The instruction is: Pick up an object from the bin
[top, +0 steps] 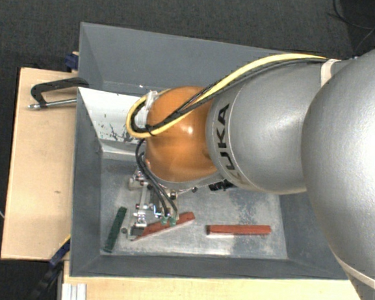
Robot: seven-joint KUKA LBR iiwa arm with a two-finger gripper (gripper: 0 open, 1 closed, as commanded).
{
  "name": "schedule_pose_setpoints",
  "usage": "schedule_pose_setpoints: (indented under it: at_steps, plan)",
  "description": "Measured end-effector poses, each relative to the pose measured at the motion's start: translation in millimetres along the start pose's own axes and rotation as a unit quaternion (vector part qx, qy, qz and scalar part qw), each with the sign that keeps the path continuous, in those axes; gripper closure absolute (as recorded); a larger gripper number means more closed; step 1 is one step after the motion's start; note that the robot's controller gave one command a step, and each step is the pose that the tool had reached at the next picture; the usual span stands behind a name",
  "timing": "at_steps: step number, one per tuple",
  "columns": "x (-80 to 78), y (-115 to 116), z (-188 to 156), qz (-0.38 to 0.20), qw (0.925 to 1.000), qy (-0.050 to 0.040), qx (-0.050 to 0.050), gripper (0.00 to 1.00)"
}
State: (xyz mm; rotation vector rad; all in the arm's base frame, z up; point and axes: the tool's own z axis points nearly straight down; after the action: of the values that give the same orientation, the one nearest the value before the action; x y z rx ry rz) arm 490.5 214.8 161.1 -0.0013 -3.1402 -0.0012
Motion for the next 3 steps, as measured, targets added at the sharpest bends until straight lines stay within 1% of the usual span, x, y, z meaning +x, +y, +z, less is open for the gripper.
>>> schedule_pose_setpoints:
  at_steps: [1, 2, 3]
  plan:
    - [0.0, 0, 0, 0.000, 1.0000, 0.0000, 0.000, 0.00]
    - [-22.5, 1, 76, -0.118, 0.9930, 0.0000, 0.000, 1.00]
    - [-22.4, 1, 77, -0.118, 0.9931, 0.0002, 0.000, 1.00]
